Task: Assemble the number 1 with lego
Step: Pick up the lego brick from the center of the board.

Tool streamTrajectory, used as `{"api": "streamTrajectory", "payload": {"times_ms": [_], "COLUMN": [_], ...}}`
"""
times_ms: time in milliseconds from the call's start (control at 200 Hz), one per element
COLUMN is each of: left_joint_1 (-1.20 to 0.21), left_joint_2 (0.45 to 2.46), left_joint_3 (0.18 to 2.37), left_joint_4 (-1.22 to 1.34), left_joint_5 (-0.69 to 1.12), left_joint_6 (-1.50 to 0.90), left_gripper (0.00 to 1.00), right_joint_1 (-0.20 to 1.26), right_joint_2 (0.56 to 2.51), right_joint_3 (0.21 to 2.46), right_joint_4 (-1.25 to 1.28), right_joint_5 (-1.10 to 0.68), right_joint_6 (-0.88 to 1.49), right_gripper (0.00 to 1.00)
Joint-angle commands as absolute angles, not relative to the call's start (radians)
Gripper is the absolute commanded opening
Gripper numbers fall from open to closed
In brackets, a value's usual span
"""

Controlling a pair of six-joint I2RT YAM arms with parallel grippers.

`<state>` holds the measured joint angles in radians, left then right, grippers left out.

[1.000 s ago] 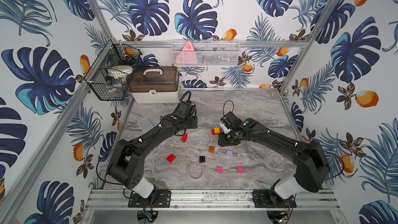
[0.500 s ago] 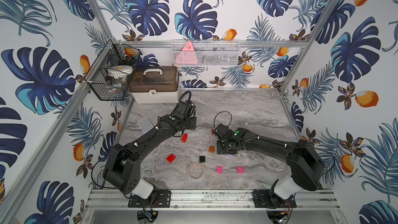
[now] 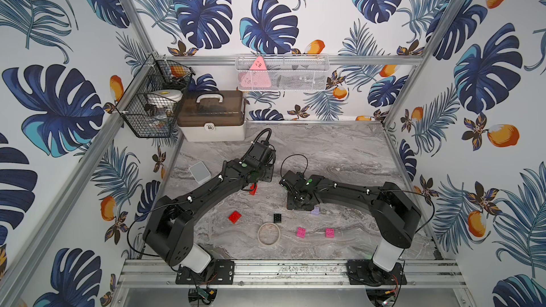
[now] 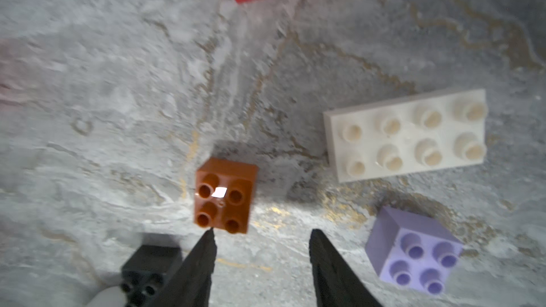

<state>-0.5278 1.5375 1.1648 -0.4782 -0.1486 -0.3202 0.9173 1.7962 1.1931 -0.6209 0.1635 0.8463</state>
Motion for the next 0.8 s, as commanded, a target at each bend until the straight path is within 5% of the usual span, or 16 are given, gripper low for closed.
{"api": "streamTrajectory", "payload": {"times_ms": [0, 325, 791], "left_joint_1": [-0.523, -0.482, -0.476], "left_joint_2": [1.556, 1.575, 1.591], "left_joint_3": [1.181, 1.186, 1.193], "left_joint_4": [-0.492, -0.491, -0.494], "left_joint_5": [-0.122, -0.067, -0.041], "left_joint_6": [-0.335, -0.353, -0.345], "left_gripper": [0.52, 0.51, 0.51], "right_joint_1": [0.92, 0.922, 0.923], "right_joint_2": [1.832, 1.899, 1.898], "right_joint_3": [1.234, 1.278, 1.264], "right_joint_4": [-0.595, -0.621, -0.632], "right_joint_5": [0.184, 0.197, 0.178], "right_joint_6": [0.856, 0.89, 0.873], "right_gripper": [0.58, 0.57, 0.35]}}
